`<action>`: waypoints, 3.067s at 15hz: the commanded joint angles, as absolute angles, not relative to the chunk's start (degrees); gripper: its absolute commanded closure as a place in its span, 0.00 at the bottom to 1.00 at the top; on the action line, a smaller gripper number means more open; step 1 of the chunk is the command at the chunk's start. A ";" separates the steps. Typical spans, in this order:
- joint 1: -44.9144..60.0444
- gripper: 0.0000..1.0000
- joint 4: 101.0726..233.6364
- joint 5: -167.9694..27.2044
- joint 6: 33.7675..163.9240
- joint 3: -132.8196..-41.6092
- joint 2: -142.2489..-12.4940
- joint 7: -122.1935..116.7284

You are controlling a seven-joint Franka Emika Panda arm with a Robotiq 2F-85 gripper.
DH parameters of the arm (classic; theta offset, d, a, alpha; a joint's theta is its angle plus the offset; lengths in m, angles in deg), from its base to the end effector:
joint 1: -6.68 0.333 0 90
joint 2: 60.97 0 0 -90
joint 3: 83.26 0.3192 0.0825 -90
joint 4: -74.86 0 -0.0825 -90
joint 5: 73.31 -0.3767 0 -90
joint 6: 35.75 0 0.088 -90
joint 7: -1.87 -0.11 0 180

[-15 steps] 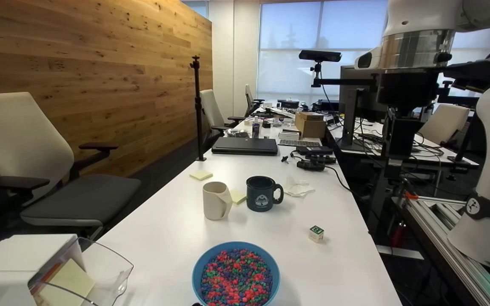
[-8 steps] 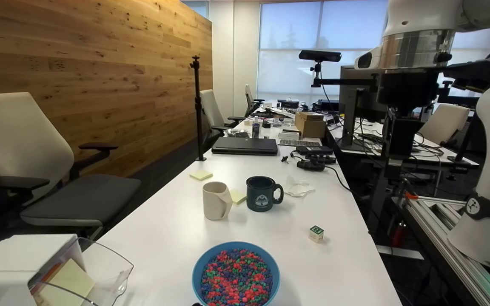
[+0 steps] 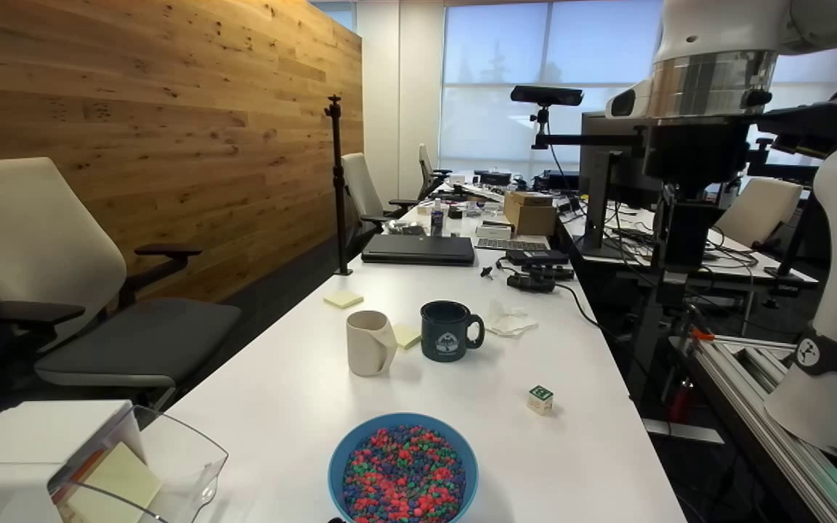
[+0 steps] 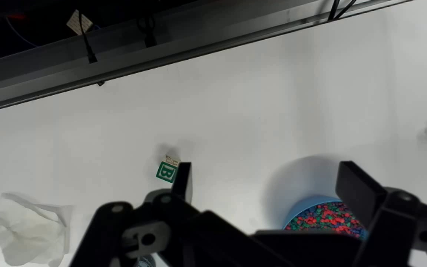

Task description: Pour the contents from the white cup into the blue bowl

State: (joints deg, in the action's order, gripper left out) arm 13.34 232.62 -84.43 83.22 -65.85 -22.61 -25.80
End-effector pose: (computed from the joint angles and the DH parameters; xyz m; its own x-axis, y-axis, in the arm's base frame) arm 0.2960 0.1355 0.4012 0.9749 -0.2227 -0.0088 -0.2224 -0.9746 0.0263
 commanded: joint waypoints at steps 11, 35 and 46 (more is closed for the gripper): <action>11.08 0.00 228.99 -80.24 83.72 -67.05 -26.20 -24.30; -2.26 0.00 223.47 -50.39 110.84 -63.91 -42.44 -41.65; -13.65 0.00 220.17 -26.71 125.02 -55.76 -45.68 -74.75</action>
State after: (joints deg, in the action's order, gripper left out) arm -8.19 222.19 -35.12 121.69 -59.55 -45.79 -63.51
